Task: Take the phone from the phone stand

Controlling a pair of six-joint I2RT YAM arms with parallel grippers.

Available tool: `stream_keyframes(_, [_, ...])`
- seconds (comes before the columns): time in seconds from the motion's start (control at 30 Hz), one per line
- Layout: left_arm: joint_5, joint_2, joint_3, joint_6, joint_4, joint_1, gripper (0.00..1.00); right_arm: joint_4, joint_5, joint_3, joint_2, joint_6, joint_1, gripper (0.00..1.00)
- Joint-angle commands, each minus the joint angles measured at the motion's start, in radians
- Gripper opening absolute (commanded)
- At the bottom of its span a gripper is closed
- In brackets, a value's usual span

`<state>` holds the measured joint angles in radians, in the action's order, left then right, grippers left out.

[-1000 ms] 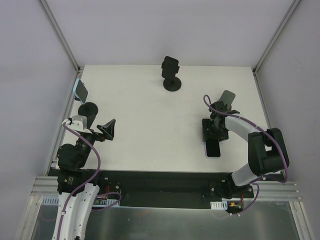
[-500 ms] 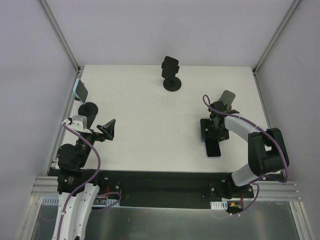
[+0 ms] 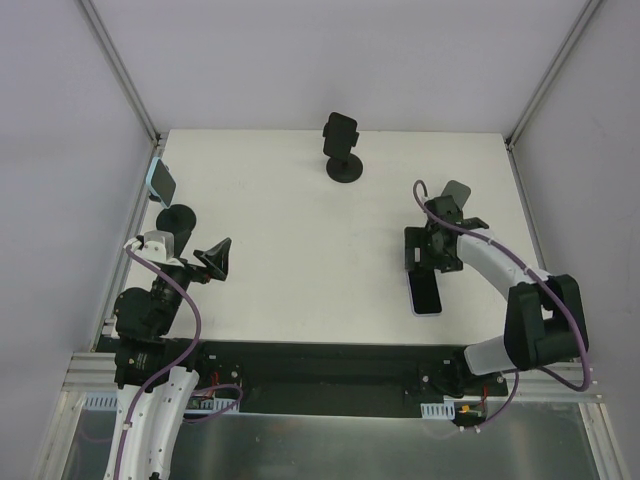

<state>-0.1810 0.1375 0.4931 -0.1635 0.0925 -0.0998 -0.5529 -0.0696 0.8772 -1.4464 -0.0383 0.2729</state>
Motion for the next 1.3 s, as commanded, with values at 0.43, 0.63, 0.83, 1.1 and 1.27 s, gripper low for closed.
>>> stream_keyframes(0.43, [-0.02, -0.01, 0.032, 0.016, -0.03, -0.011, 0.98, -0.007, -0.078, 0.123, 0.224, 0.035, 0.003, 0.98])
stream_keyframes(0.63, [-0.017, -0.009, 0.032, 0.016, -0.03, -0.011, 0.98, 0.045, -0.119, 0.14, 0.352, 0.029, 0.0, 0.96])
stream_keyframes(0.83, [-0.014, -0.01, 0.032, 0.016, -0.03, -0.011, 0.98, 0.126, -0.184, 0.114, 0.471, 0.035, -0.003, 0.96])
stream_keyframes(1.1, [-0.012, 0.001, 0.033, 0.016, -0.023, -0.011, 0.98, 0.235, -0.07, 0.039, 0.55, 0.028, -0.005, 0.96])
stream_keyframes(1.27, [-0.014, 0.017, 0.038, 0.016, -0.016, -0.011, 0.98, 0.405, 0.056, -0.032, 0.564, 0.002, -0.004, 0.96])
